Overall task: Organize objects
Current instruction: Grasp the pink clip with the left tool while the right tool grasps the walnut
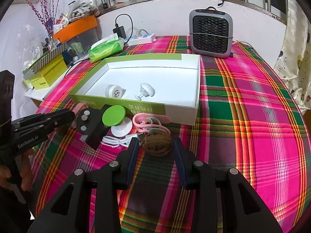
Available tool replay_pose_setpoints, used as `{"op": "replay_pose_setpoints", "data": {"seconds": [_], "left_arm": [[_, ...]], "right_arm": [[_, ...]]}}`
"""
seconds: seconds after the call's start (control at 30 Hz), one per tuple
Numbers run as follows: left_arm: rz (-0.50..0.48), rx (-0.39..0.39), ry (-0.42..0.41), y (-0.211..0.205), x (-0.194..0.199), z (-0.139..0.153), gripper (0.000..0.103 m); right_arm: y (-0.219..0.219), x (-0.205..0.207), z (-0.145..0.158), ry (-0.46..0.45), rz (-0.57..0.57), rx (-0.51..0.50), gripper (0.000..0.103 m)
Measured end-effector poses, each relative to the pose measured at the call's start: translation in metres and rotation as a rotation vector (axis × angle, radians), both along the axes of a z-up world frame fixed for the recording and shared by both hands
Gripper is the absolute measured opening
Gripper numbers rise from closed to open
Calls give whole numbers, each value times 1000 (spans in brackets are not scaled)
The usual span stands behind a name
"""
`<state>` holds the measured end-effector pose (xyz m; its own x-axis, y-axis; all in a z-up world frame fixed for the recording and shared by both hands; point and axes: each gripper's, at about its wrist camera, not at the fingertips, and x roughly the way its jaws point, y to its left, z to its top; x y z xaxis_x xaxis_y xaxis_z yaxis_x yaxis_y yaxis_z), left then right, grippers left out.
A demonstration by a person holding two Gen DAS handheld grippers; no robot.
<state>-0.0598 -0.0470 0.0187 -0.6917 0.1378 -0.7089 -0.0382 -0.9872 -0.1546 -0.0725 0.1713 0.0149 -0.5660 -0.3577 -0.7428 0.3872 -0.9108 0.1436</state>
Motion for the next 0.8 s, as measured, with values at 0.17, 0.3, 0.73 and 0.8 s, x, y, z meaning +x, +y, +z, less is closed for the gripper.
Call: {"op": "replay_pose_setpoints", "data": {"seconds": [0.17,0.3,0.73,0.8], "left_arm": [[3,0,-10,0,-6,-2,18],[12,-4,-20,-1,-10,-5,18],[21,-7,-50,-1,-20,-15,18],[21,-7,-50,-1,-20,-15,18]], "right_arm": [[-1,-3,-3,-11,-2,-4,38],[-1,-5,-4,-14,-2,-3,38],[-2,-9,-5,-15,-5,3,38],[-3,-8,-5,-11,-3,8,38]]}}
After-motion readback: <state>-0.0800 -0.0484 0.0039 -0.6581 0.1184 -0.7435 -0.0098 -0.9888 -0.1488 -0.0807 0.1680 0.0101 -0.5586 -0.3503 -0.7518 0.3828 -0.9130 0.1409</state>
